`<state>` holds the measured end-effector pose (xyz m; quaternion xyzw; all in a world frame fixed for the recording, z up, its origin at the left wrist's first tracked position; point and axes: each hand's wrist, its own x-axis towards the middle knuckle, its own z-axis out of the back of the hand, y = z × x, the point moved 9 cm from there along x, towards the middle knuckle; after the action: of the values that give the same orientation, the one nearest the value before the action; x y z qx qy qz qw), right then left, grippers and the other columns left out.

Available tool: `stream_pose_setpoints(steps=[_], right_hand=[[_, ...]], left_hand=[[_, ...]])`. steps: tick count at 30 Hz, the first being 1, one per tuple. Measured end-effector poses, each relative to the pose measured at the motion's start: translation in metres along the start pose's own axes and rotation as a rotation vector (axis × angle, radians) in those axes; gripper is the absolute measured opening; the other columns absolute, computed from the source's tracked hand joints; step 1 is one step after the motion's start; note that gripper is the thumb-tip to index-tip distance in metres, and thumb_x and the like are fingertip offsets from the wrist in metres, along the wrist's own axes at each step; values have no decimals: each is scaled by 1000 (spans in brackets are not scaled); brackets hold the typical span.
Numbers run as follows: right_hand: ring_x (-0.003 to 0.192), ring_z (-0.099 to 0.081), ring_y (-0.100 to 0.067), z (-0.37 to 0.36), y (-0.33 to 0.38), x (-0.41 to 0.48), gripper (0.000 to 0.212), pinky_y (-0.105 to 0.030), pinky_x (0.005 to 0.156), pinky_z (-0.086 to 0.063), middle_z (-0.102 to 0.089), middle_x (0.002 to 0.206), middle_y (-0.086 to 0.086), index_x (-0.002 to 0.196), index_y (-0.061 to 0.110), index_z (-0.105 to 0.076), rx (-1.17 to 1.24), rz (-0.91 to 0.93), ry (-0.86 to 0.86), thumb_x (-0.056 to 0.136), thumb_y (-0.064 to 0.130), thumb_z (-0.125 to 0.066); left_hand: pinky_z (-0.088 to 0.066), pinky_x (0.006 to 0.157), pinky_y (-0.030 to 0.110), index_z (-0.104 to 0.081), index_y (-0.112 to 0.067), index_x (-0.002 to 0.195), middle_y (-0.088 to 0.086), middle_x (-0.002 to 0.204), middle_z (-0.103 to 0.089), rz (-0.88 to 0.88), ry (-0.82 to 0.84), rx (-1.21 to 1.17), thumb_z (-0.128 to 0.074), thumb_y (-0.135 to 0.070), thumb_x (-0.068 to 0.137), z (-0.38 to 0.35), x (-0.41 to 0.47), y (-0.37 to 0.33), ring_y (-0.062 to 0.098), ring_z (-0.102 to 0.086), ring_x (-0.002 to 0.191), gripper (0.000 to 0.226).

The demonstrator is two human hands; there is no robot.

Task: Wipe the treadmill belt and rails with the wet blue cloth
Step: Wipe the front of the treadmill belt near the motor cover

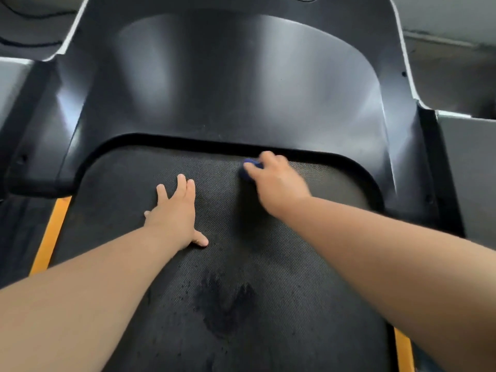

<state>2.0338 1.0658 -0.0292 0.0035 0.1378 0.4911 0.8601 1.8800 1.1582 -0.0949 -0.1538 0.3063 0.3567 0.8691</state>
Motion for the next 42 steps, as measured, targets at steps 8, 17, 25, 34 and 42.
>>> stream_pose_setpoints(steps=[8, 17, 25, 34, 42], right_hand=[[107, -40, -33, -5, -95, -33, 38, -36, 66, -36, -38, 121, -12, 131, 11, -41, -193, -209, 29, 93, 10, -40], [110, -39, -30, -4, -43, -31, 34, -35, 72, -41, -35, 126, -8, 126, 18, -48, 124, -130, -17, 92, 14, -49], [107, -40, -37, 7, -168, -74, 27, -38, 64, -36, -37, 123, -14, 120, 6, -50, -207, -499, 23, 96, 8, -38], [112, -40, -31, 5, -122, -49, 36, -36, 70, -37, -43, 126, -7, 133, 14, -46, -216, -137, -7, 97, 15, -39], [106, -50, -29, 2, -166, -77, 29, -35, 71, -37, -59, 112, -6, 112, 15, -50, -156, -212, 70, 86, 4, -47]], left_hand=[[-16, 113, 54, 13, -25, 150, -3, 157, 19, -203, 1, 154, -67, -71, 65, 9, -21, -28, 30, 8, 145, 124], [-14, 114, 56, 11, -22, 150, 5, 156, 24, -280, 19, 97, -71, -64, 67, -3, -16, -105, 26, 16, 145, 125], [-25, 113, 53, 18, -19, 149, 9, 153, 31, -261, 121, 167, -76, -59, 66, -12, -21, -112, 29, 18, 144, 131], [-27, 111, 54, 19, -17, 148, 13, 153, 29, -252, 98, 239, -75, -64, 62, -15, -24, -118, 34, 17, 143, 136], [-22, 109, 62, 20, -23, 148, 14, 150, 35, -252, 176, 209, -77, -63, 60, -26, -35, -125, 40, 23, 140, 137]])
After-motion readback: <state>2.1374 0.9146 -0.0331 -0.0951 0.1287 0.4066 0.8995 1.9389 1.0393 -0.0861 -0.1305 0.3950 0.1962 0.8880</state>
